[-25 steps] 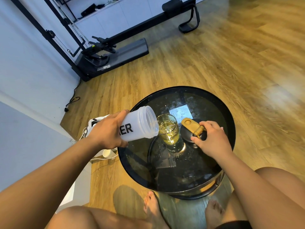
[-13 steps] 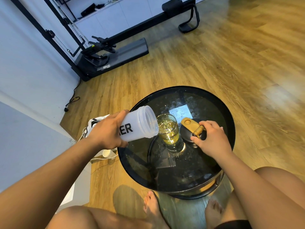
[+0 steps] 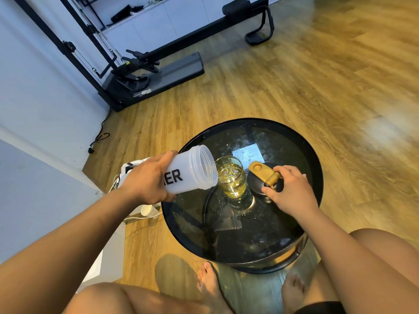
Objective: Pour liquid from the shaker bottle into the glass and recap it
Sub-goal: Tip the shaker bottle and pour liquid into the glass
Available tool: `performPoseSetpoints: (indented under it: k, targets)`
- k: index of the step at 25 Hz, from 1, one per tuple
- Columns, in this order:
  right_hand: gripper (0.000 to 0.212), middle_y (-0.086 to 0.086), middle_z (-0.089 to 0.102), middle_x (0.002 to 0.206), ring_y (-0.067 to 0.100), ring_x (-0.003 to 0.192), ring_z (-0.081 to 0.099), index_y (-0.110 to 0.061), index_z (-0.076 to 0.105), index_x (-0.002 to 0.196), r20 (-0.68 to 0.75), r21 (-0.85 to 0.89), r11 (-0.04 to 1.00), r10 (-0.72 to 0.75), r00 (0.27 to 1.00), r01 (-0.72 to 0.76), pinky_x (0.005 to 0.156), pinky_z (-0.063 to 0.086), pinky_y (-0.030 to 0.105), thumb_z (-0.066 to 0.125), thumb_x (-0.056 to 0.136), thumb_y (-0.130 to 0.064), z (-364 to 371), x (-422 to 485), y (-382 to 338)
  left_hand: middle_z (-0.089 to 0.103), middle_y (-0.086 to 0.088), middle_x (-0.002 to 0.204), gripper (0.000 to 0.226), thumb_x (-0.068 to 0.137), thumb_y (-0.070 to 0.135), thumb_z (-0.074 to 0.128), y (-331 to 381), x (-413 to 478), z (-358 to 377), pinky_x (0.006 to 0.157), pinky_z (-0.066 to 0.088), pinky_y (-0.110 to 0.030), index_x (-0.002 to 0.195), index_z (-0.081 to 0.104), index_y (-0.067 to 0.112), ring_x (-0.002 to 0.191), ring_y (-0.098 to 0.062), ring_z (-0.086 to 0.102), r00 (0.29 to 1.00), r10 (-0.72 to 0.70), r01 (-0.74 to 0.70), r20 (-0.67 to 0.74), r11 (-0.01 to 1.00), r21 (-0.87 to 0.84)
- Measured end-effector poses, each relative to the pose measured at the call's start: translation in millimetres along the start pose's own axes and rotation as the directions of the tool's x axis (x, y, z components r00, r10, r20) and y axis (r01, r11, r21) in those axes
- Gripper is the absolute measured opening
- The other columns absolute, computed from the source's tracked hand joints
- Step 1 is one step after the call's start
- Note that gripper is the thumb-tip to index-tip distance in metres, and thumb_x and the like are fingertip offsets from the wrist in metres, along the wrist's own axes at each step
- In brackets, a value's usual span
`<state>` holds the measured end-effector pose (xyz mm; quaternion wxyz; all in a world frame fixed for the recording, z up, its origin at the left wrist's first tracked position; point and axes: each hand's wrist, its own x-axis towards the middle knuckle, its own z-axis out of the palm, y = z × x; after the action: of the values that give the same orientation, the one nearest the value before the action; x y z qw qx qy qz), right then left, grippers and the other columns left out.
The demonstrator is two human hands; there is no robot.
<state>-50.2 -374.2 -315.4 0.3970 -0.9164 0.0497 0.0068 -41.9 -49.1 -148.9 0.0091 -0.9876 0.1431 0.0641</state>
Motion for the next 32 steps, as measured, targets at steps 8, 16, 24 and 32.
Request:
performPoseSetpoints:
  k: [8,16,24,32]
  targets:
    - [0.064,-0.002,0.047,0.135,0.022,0.122,0.047,-0.025,0.05,0.133,0.0,0.001,1.0,0.0,1.0,0.0,0.116,0.025,0.053,0.076,0.078,-0.045,-1.3,-0.1,-0.7,0.055,0.007,0.11,0.098,0.056,0.037,0.093,0.6,0.0,0.0,0.069,0.051,-0.035,0.134,0.034,0.034,0.097,-0.021,0.056,1.0,-0.006,0.006,0.001,1.0,0.005]
    - [0.064,-0.002,0.047,0.136,0.023,0.123,0.048,-0.025,0.05,0.133,0.004,0.008,1.0,0.0,1.0,0.0,0.118,0.021,0.052,0.077,0.078,-0.045,-1.5,0.0,-0.3,0.051,0.009,0.11,0.099,0.057,0.035,0.093,1.7,0.2,-0.9,0.068,0.042,-0.031,0.137,0.036,0.03,0.097,-0.019,0.053,1.0,-0.01,0.01,-0.002,1.0,0.008]
    - [0.065,-0.002,0.047,0.136,0.023,0.123,0.047,-0.025,0.05,0.133,0.001,0.008,1.0,0.004,1.0,-0.004,0.116,0.026,0.052,0.077,0.077,-0.045,-2.0,-0.5,-1.8,0.052,0.009,0.109,0.099,0.055,0.036,0.093,0.6,0.3,-0.7,0.07,0.044,-0.032,0.136,0.035,0.031,0.097,-0.02,0.054,1.0,-0.009,0.009,0.002,1.0,0.003]
    - [0.065,-0.002,0.047,0.136,0.022,0.123,0.047,-0.025,0.05,0.133,0.002,-0.001,1.0,0.007,1.0,-0.007,0.117,0.025,0.052,0.076,0.078,-0.045,-1.7,-0.5,-1.7,0.052,0.01,0.109,0.098,0.056,0.036,0.093,0.7,0.6,-0.8,0.07,0.043,-0.031,0.136,0.036,0.031,0.097,-0.018,0.053,1.0,0.002,-0.002,-0.004,1.0,0.005]
